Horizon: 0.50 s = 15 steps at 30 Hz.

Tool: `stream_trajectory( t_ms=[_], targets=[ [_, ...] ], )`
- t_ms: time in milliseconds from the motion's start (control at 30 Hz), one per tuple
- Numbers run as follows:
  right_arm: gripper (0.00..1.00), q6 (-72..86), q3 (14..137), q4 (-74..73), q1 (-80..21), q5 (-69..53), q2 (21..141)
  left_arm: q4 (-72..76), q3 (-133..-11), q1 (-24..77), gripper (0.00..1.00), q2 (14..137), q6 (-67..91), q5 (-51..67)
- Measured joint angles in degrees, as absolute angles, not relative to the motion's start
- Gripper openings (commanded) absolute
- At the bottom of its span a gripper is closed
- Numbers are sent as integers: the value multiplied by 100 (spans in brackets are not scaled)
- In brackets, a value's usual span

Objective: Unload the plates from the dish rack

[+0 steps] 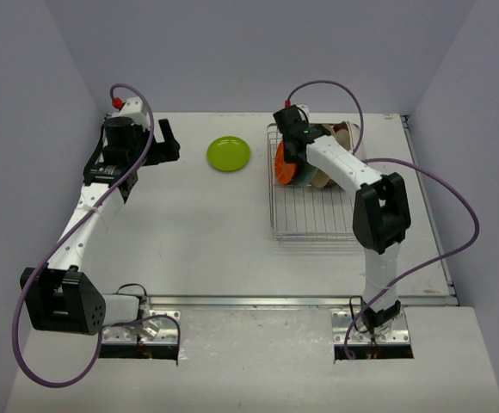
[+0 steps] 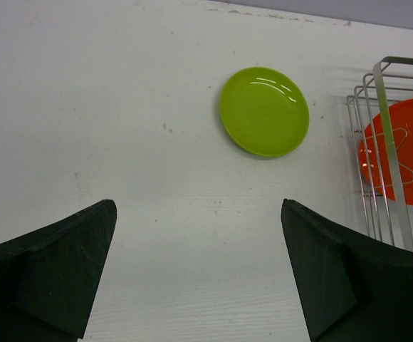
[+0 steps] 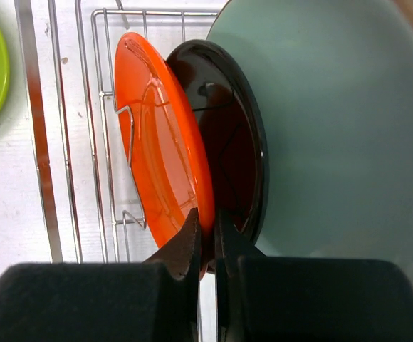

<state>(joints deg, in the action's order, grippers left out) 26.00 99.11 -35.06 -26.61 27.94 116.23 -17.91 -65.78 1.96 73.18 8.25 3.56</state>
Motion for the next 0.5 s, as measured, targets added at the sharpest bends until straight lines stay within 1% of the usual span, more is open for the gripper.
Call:
stream_trajectory(
  t_ms=[267,400,433,500],
  targets=[
    [0,2092,9909,-3475,-2738,3208,10890,-1919,-6703,196,100,7365,843,278],
    [0,1908,9909,-3326,-2785,3109,10351,-1977,-6869,193,100,7376,823,267],
    [0,1842,9906,-3266,-2802,3039,10207,-1987,-6917,186,99,7376,804,325],
    [0,1720,9862,-3148,-2827,2635,9888,-1989,-6993,153,89,7376,760,593]
  ],
)
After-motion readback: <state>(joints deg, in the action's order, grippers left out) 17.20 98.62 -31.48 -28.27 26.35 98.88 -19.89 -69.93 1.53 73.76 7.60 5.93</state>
